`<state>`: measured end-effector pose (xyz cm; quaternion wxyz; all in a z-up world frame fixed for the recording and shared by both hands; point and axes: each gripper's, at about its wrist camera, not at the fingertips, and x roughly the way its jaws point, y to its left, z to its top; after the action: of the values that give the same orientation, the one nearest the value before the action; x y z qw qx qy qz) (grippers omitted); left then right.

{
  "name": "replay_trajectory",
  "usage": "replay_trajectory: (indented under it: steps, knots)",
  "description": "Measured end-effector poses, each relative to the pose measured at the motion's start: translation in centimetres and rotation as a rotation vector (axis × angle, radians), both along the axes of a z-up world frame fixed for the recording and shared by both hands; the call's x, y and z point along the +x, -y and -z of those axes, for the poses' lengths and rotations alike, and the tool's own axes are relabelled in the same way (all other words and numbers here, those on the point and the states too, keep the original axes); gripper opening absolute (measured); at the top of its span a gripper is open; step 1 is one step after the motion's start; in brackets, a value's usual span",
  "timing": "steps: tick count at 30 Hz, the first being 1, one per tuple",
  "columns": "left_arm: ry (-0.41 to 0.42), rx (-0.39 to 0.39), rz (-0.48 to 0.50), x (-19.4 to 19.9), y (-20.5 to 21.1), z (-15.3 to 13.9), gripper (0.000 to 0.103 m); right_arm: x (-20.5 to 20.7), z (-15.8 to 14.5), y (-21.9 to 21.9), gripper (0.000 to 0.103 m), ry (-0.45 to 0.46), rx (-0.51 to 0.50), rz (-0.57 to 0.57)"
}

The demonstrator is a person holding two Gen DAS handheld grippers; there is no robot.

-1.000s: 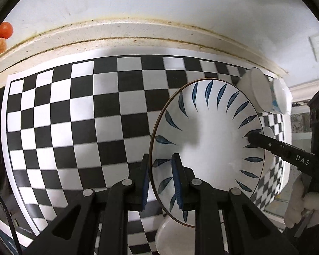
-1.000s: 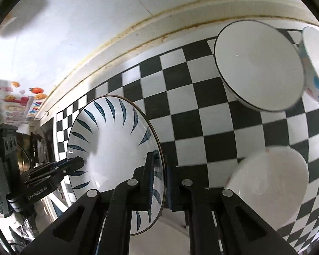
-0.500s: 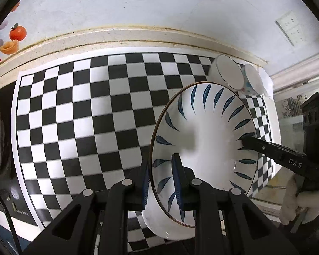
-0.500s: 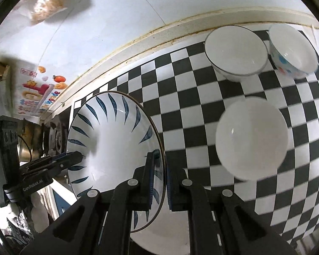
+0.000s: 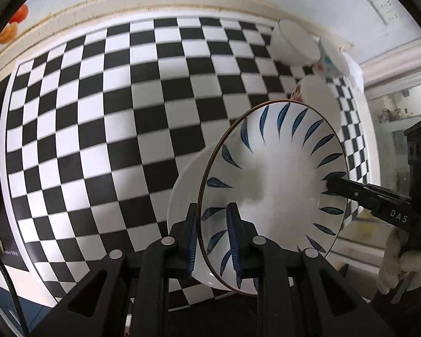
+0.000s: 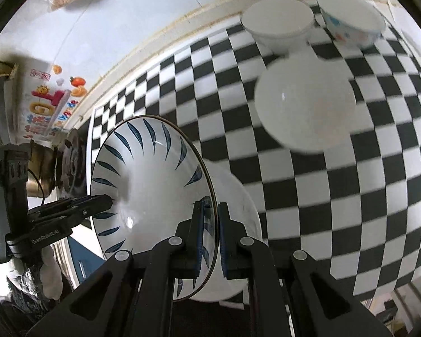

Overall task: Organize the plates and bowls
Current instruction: 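Lower the blue-striped plate onto the white plate stack with both grippers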

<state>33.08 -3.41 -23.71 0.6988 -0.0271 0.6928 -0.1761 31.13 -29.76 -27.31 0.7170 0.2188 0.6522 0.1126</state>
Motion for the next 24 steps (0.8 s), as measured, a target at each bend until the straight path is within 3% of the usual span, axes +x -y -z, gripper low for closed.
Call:
replay_trajectory:
  steps: [11, 24]
  knots:
    - [-0.072, 0.087, 0.027, -1.4, 1.1, 4.4, 0.017, -2.2, 5.5, -0.4, 0.012, -0.092, -0.011, -0.008]
    - [-0.089, 0.135, 0.007, -1.6, 1.7, 5.8, 0.018, -1.6, 7.1, -1.2, 0.012, -0.121, -0.034, -0.046]
